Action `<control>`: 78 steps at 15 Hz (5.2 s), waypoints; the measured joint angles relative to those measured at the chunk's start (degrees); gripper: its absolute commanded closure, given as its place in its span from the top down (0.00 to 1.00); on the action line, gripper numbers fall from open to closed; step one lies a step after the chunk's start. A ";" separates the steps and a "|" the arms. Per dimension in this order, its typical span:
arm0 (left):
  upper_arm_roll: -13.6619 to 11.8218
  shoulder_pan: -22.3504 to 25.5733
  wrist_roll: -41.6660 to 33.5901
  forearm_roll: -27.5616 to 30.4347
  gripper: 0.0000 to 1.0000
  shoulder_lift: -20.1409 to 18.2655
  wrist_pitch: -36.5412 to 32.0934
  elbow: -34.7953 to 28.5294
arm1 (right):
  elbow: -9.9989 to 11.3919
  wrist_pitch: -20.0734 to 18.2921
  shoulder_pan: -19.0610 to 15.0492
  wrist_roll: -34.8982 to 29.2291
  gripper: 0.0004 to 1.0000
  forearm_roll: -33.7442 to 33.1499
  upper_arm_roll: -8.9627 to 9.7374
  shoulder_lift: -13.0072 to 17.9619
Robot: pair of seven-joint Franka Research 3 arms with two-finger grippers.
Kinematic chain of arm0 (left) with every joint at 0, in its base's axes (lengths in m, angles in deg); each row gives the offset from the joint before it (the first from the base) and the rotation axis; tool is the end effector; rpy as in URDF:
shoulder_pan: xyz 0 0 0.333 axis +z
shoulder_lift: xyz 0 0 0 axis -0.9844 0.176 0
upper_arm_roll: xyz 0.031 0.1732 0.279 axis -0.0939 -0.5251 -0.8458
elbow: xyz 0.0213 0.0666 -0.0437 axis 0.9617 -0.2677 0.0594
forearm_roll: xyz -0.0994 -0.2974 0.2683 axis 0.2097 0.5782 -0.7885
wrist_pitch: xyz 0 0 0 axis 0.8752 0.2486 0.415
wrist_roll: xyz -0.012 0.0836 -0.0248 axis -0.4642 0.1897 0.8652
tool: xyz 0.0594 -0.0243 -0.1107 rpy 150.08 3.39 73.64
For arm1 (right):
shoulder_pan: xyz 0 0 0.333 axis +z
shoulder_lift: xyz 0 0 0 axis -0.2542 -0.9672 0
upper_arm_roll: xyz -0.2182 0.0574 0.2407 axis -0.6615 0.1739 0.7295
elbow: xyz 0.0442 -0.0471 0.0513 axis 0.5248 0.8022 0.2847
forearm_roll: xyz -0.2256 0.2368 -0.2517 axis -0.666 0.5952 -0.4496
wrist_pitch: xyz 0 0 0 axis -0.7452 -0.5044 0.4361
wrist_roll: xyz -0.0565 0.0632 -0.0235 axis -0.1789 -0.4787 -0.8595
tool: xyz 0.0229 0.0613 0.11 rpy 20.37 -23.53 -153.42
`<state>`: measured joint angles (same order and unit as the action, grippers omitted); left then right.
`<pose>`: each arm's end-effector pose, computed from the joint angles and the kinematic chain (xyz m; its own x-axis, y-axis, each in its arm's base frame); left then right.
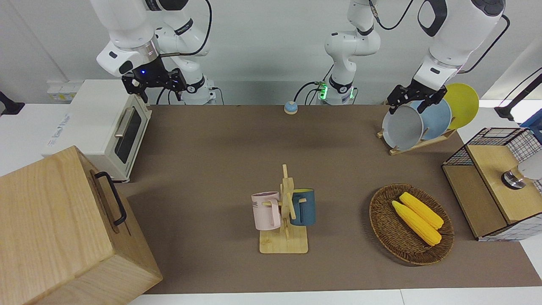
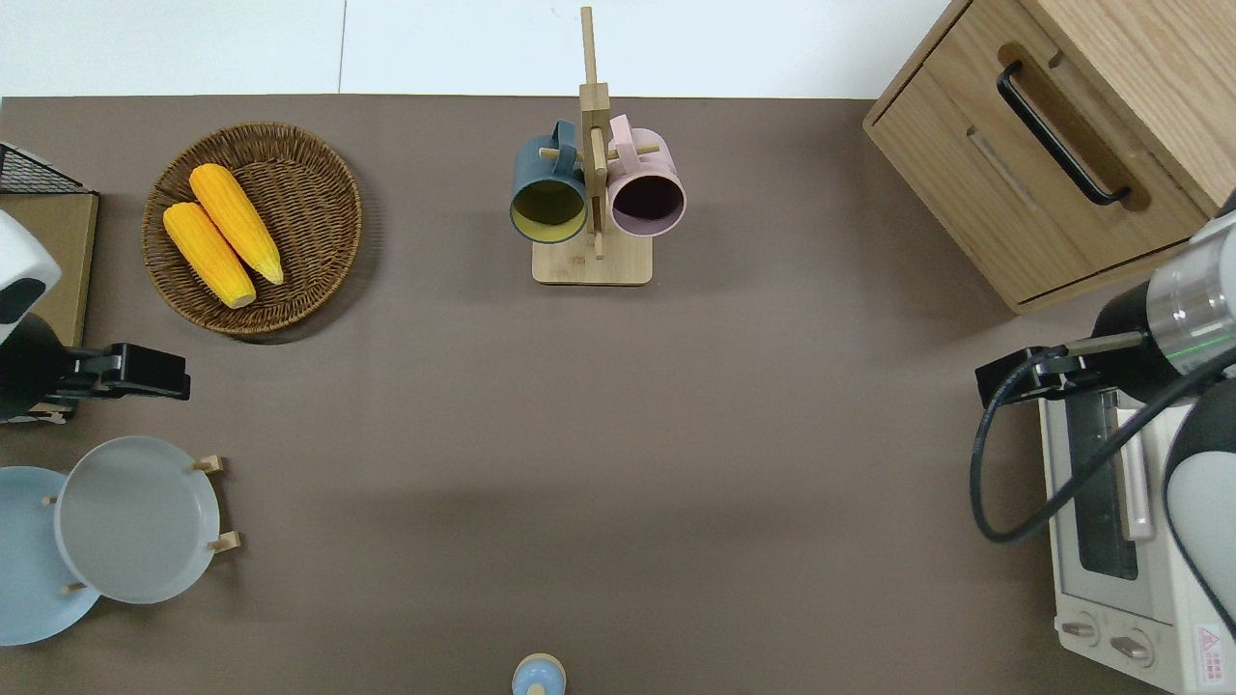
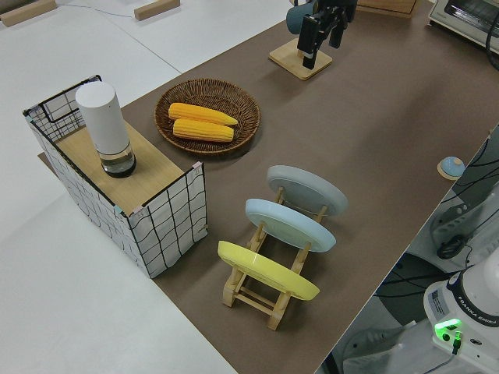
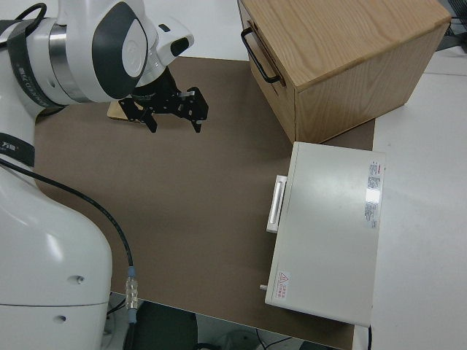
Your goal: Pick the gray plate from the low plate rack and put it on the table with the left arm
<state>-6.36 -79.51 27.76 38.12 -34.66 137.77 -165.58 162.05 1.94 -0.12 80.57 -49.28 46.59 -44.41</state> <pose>0.5570 0.0003 0.5925 0.9981 0.0123 -0.0600 0.0136 -0.9997 0.0209 0.5556 0.0634 0.6367 0.9903 0.0811 -0.1125 0.0841 -0.9962 0.0218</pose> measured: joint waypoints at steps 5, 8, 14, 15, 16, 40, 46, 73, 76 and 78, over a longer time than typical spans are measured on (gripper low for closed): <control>-0.12 0.05 0.11 0.00 1.00 -0.12 -1.80 -0.77 | 0.00 0.00 0.00 0.00 0.98 0.00 0.00 0.00; -0.12 0.05 0.11 0.00 1.00 -0.95 -1.81 -2.28 | 0.00 0.00 0.00 0.00 0.98 0.00 0.00 0.00; -0.08 0.05 0.11 0.00 1.00 -9.38 2.05 -13.33 | 0.00 0.00 0.00 0.00 0.98 0.00 0.00 0.00; -0.08 0.05 0.11 0.00 1.00 -10.76 3.16 -15.43 | 0.00 0.00 0.00 0.00 0.98 0.00 0.00 0.00; -0.08 0.05 0.11 0.00 1.00 -11.95 4.06 -17.28 | 0.00 0.00 0.00 0.00 0.98 0.00 0.00 0.00; -2.06 12.04 -0.26 -10.44 1.00 -16.27 20.81 -34.59 | 0.00 0.00 0.00 0.00 0.98 0.00 0.00 0.00; -2.06 12.43 -0.26 -12.64 0.84 -12.95 25.21 -36.58 | 0.00 0.00 0.00 0.00 0.98 0.00 0.00 0.00; 0.32 9.45 -1.33 -6.33 0.07 -12.83 7.25 -23.38 | 0.00 0.00 0.00 0.00 0.98 0.00 0.00 0.00; 0.42 5.87 -1.33 -1.45 0.07 -12.77 7.18 -23.82 | 0.00 0.00 0.00 0.00 0.98 0.00 0.00 0.00; 0.51 3.23 -1.33 1.35 0.07 -12.70 7.22 -24.10 | 0.00 0.00 0.00 0.00 0.98 0.00 0.00 0.00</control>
<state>-5.84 -76.28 26.43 39.46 -47.37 145.00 -189.68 162.05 1.94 -0.12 80.57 -49.28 46.59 -44.41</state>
